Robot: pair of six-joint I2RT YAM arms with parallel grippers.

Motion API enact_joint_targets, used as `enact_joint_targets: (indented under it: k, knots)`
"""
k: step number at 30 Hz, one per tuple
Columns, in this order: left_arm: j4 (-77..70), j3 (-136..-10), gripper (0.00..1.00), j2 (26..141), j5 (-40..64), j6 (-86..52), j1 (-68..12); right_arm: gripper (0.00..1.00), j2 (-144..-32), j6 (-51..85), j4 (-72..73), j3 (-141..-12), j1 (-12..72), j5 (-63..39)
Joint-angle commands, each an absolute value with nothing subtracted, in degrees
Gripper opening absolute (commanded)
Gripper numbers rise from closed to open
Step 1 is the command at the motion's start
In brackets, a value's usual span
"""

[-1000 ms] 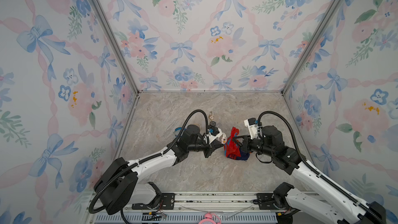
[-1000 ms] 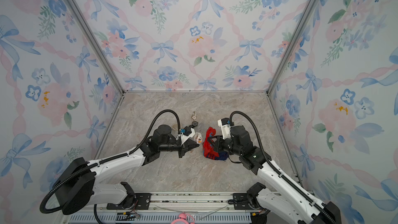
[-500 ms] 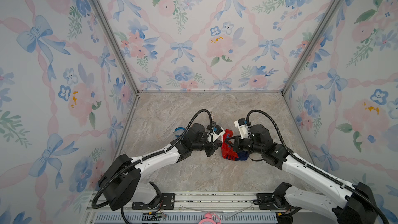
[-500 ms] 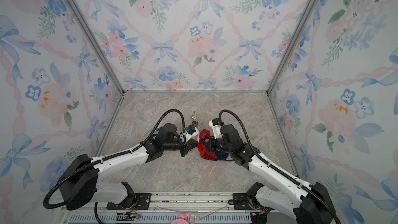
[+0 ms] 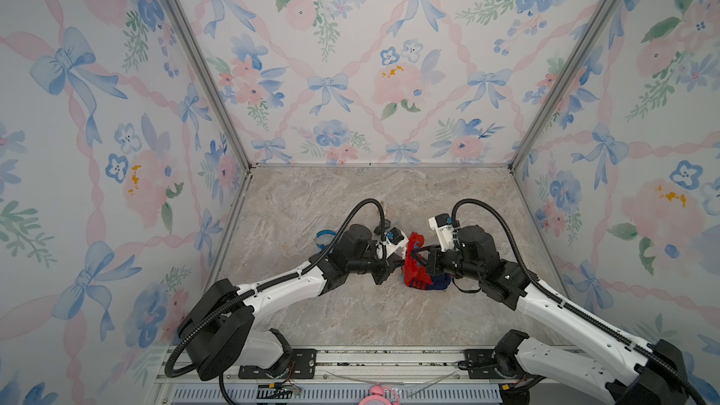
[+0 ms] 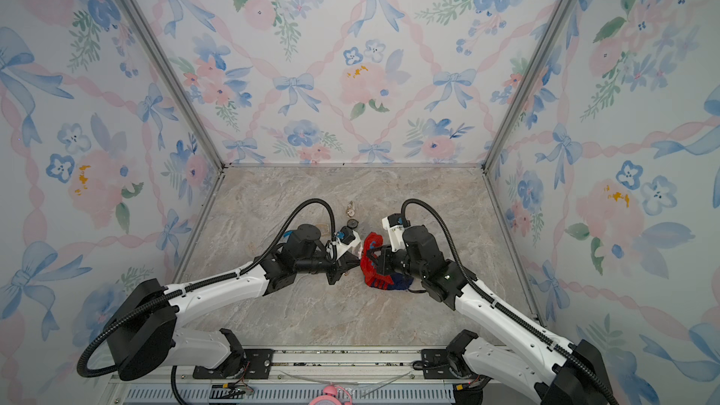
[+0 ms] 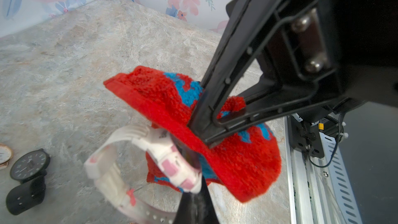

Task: Wipe the watch dial
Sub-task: Wipe the dirt from the watch dial.

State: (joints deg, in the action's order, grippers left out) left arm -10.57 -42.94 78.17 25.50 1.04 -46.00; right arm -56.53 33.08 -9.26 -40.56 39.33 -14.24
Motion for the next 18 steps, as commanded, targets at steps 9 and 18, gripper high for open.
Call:
enact_joint_targets:
  k: [9,18]
  knots:
    - [-13.0,-43.5,0.00,78.3,28.0,1.6,-46.9,0.00,-60.7,33.3,-6.2,-40.0,39.3,-14.2]
    - [-12.3,-42.6,0.00,76.8,26.4,2.6,-46.8,0.00,-55.5,33.6,-12.0,-39.5,33.2,-14.4]
